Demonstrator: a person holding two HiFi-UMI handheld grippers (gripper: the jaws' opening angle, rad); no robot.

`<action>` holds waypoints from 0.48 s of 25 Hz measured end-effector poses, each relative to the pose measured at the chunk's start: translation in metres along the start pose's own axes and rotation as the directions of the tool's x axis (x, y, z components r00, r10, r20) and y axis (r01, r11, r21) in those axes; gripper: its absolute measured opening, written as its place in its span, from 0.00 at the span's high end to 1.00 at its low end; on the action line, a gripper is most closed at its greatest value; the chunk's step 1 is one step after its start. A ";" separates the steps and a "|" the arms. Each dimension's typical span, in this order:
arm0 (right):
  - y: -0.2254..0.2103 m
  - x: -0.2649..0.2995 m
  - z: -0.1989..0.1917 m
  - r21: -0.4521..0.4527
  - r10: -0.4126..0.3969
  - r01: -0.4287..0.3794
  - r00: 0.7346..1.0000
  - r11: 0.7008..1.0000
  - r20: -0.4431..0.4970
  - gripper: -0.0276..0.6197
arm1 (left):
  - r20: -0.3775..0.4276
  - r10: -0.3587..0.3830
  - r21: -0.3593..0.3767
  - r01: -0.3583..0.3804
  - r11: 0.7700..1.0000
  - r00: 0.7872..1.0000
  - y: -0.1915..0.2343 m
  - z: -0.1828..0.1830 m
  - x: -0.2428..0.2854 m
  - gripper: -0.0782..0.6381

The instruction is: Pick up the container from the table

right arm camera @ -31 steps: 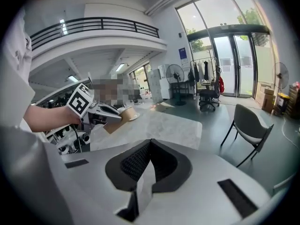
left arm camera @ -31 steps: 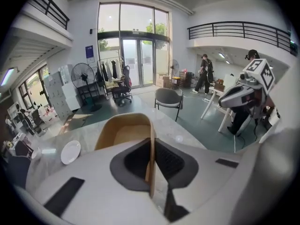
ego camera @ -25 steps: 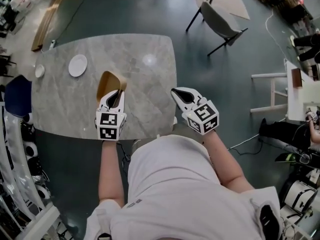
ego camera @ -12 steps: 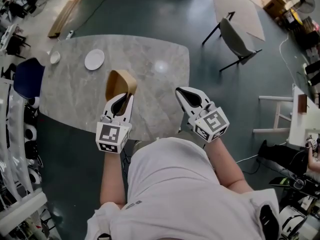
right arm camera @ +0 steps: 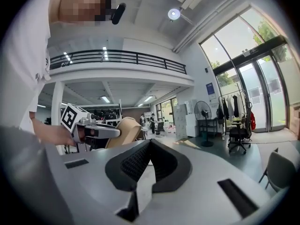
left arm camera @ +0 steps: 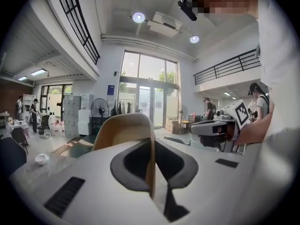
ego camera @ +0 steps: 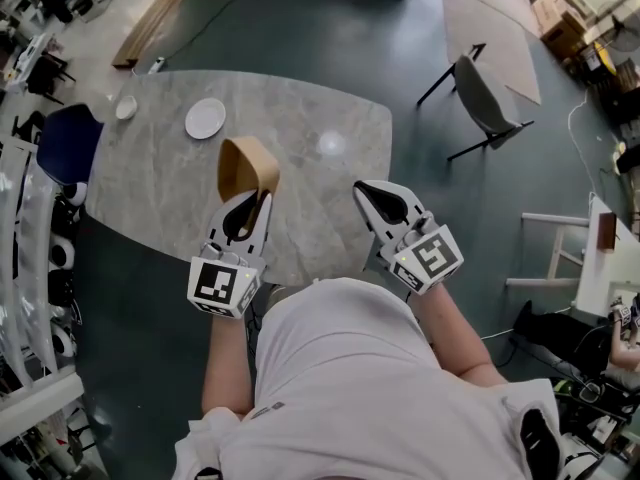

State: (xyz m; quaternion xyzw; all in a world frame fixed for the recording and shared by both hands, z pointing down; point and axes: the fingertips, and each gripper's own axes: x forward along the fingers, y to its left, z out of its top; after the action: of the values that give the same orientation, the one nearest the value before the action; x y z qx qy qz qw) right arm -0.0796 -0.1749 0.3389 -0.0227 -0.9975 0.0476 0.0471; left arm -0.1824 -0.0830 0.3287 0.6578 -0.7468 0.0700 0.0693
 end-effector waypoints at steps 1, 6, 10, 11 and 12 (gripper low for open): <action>0.002 0.001 0.001 -0.012 0.002 -0.002 1.000 1.000 0.003 0.94 | 0.011 0.001 -0.002 -0.001 1.000 1.000 0.002 0.002 -0.001 0.86; 0.011 0.001 0.003 -0.075 0.009 -0.008 1.000 0.997 0.011 0.94 | 0.036 0.001 -0.005 -0.001 1.000 0.999 0.001 0.003 -0.004 0.86; 0.015 0.001 0.000 -0.084 0.008 -0.008 1.000 0.996 0.001 0.94 | 0.040 0.003 -0.010 -0.003 1.000 0.999 0.001 0.001 -0.005 0.86; 0.015 0.001 -0.001 -0.083 0.006 -0.006 1.000 0.997 -0.001 0.94 | 0.040 0.002 -0.011 -0.002 1.000 0.999 0.001 0.000 -0.006 0.86; 0.015 0.001 -0.002 -0.080 0.004 -0.005 1.000 0.997 -0.004 0.94 | 0.039 0.001 -0.009 -0.001 1.000 0.999 0.001 0.000 -0.006 0.86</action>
State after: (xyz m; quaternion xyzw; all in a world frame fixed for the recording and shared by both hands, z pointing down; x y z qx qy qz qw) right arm -0.0795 -0.1593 0.3398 -0.0269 -0.9985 0.0076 0.0477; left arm -0.1822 -0.0772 0.3280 0.6582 -0.7487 0.0537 0.0576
